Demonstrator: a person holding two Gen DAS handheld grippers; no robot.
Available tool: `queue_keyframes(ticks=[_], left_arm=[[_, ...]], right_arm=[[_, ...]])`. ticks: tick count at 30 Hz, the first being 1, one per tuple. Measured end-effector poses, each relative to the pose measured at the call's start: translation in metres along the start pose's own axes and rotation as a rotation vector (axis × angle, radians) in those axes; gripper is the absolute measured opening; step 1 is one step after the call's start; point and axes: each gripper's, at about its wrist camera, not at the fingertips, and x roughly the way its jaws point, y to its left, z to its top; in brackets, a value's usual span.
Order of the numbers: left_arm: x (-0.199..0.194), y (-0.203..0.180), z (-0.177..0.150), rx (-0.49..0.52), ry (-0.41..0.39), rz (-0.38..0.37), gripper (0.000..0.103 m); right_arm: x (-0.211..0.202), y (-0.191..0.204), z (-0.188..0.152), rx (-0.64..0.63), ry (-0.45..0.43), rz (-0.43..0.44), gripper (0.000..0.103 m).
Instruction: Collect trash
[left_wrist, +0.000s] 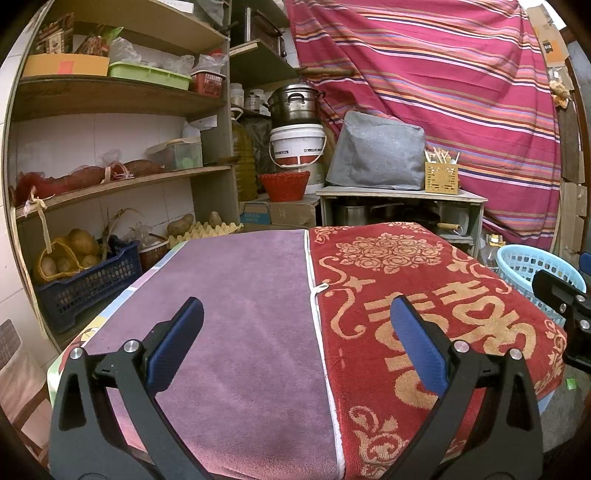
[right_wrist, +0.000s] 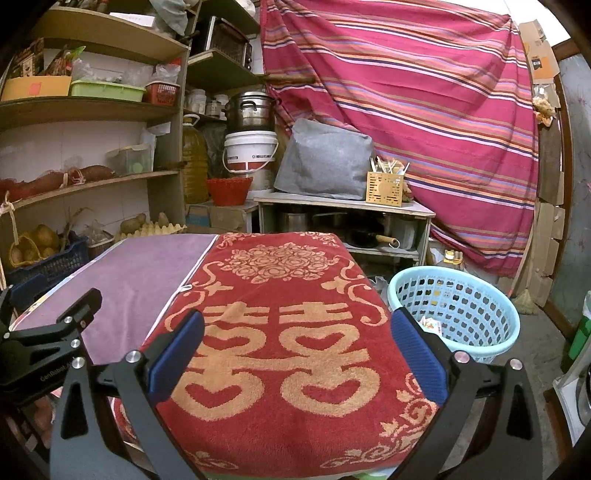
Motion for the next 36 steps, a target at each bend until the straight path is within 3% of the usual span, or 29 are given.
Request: queue_keyframes(ticks=[36], left_arm=[[-0.0008,0.0005,-0.0001,-0.003,0.0,0.002,0.098]], right_arm=[[0.0011,-0.0021,-0.0006,-0.001,-0.002,0.001,0.099]])
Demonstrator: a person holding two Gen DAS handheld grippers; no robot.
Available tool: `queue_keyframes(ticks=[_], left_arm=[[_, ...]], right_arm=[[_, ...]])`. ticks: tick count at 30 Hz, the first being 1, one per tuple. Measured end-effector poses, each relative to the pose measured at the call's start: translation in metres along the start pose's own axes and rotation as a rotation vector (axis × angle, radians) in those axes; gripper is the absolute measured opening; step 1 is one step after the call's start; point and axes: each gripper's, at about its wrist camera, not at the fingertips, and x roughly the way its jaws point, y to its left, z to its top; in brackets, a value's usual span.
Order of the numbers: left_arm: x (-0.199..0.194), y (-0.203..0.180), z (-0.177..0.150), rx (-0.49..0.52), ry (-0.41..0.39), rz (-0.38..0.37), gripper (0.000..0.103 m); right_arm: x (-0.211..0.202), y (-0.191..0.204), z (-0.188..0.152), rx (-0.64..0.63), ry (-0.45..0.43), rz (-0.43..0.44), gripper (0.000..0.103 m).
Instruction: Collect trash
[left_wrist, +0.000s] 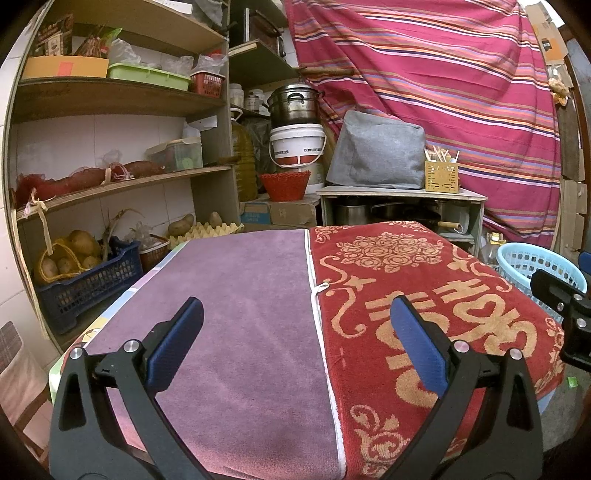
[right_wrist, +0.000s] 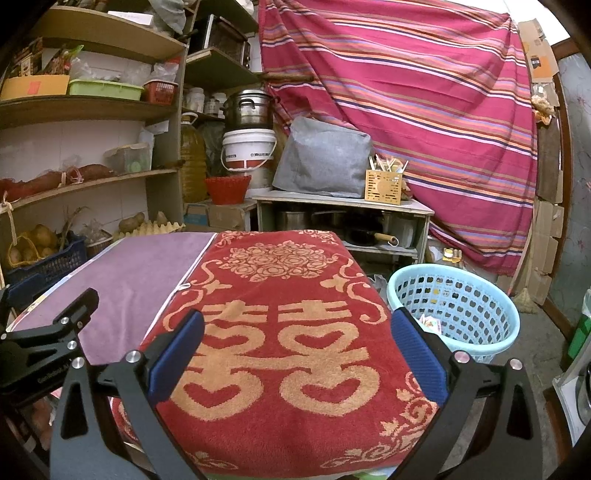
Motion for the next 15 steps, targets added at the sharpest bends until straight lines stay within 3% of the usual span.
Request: queue_keyframes(ticks=[15], left_arm=[[-0.0011,0.0013,0.0008,-0.002,0.001,-0.001,0.098]], right_arm=[[-0.0005,-0.0013,0.0002,0.001,0.003,-0.001,0.099]])
